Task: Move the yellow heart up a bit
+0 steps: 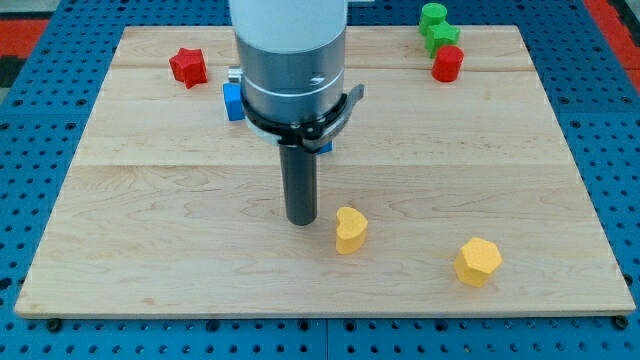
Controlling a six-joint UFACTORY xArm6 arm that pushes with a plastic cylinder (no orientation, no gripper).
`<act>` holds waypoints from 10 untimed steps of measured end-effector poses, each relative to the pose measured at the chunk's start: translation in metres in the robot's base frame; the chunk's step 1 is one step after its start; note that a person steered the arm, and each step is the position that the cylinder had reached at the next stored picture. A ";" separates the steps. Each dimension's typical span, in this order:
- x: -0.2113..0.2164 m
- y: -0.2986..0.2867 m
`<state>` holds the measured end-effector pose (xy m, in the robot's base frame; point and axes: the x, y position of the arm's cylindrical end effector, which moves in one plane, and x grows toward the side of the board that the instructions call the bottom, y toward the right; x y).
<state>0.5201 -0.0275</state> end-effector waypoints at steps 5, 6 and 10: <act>0.015 0.070; 0.003 0.084; 0.001 0.062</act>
<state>0.5209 0.0347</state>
